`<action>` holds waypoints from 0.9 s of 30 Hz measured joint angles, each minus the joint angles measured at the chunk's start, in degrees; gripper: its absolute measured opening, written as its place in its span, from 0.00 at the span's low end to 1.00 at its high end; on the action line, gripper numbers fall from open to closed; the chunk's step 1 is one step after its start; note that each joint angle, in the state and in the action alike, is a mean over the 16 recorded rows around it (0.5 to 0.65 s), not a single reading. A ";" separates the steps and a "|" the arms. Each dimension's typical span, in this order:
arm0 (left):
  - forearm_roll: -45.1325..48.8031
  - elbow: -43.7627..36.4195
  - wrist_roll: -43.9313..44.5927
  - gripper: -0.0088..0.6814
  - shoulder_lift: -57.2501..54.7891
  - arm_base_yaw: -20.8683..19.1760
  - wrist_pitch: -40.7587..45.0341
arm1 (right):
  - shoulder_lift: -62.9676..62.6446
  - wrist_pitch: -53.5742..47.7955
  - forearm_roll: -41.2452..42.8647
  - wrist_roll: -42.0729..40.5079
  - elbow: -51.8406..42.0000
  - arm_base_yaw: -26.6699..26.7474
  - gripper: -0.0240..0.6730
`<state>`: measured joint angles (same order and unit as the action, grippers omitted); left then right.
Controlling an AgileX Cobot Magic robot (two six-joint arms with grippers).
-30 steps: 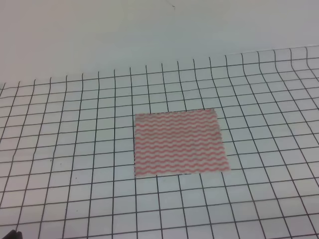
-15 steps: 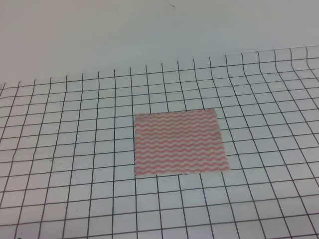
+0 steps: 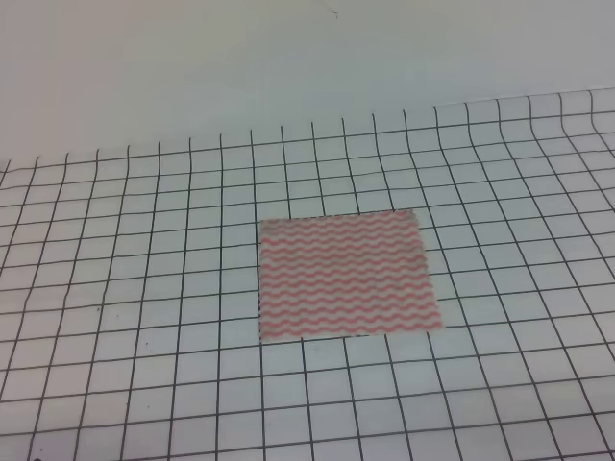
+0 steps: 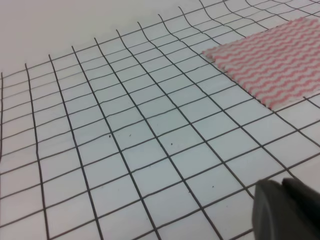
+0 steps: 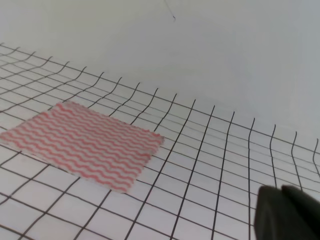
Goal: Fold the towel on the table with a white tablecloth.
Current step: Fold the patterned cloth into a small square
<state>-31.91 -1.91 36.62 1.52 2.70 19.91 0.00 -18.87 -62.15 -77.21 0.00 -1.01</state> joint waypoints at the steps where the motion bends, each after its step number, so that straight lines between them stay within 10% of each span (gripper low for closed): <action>1: 0.00 0.00 0.00 0.01 0.00 0.00 0.00 | -0.08 -0.01 -0.11 0.02 -0.12 0.00 0.03; 27: 0.00 0.00 0.00 0.01 0.00 0.00 0.00 | -0.46 -0.06 -2.84 0.18 -0.72 -0.01 0.03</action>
<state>-31.91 -1.91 36.62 1.52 2.70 19.91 -0.46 -18.92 -64.99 -77.03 -0.72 -1.02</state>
